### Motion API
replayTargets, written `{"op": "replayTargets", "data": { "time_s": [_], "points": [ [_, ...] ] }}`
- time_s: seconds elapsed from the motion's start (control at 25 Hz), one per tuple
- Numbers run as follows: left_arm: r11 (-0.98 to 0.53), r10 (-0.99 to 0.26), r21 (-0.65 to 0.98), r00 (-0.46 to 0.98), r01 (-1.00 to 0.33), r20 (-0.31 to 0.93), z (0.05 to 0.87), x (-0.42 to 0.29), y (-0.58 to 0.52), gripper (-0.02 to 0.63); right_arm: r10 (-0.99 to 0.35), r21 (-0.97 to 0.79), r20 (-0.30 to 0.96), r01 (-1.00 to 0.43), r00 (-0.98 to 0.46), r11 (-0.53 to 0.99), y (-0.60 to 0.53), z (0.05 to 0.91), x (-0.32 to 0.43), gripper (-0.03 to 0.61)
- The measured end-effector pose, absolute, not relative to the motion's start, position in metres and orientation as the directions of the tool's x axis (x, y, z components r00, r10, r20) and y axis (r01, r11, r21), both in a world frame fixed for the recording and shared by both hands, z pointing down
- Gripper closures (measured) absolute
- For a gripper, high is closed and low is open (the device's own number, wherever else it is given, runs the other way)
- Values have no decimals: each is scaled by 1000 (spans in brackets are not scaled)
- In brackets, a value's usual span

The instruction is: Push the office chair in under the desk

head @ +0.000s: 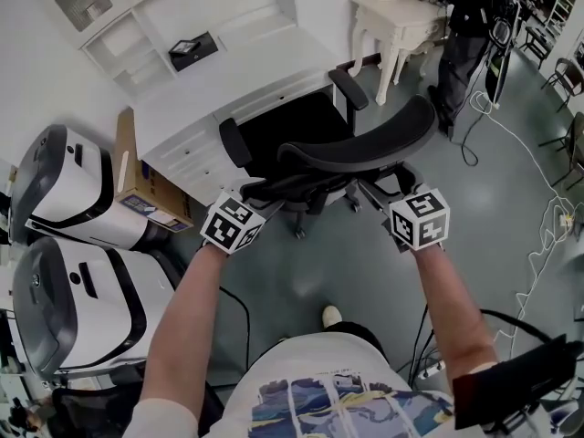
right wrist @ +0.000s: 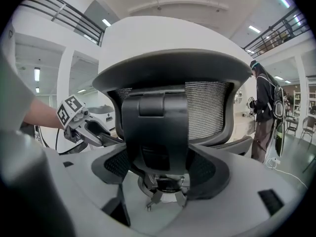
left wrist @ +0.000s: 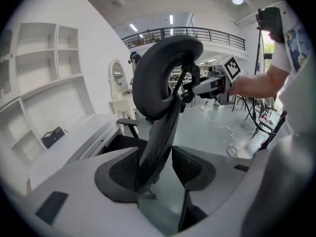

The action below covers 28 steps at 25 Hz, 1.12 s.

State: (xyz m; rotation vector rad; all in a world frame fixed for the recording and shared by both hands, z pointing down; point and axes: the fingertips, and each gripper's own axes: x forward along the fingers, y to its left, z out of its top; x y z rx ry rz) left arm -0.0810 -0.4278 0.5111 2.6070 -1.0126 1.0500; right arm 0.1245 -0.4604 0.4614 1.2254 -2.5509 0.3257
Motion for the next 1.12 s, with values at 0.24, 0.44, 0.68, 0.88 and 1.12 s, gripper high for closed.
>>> {"op": "replayTargets", "data": {
  "time_s": [0.24, 0.44, 0.68, 0.88, 1.12],
  "points": [
    [-731, -580, -60, 572, -680, 580, 483, -81, -416, 405, -744, -62, 360, -810, -563, 583, -459, 460, 130, 242],
    [-723, -602, -30, 610, -690, 515, 463, -83, -396, 405, -766, -61, 347, -828, -541, 557, -447, 455, 137, 242],
    [-735, -601, -5, 648, -678, 468, 448, -80, -364, 405, -782, -60, 352, -846, -515, 530, -424, 453, 144, 244],
    [-750, -590, 11, 677, -661, 440, 437, -75, -337, 405, -794, -61, 342, -855, -503, 515, -403, 445, 146, 244],
    [-764, -580, 22, 702, -645, 413, 424, -71, -302, 414, -811, -38, 326, -864, -486, 503, -373, 433, 141, 305]
  ]
}}
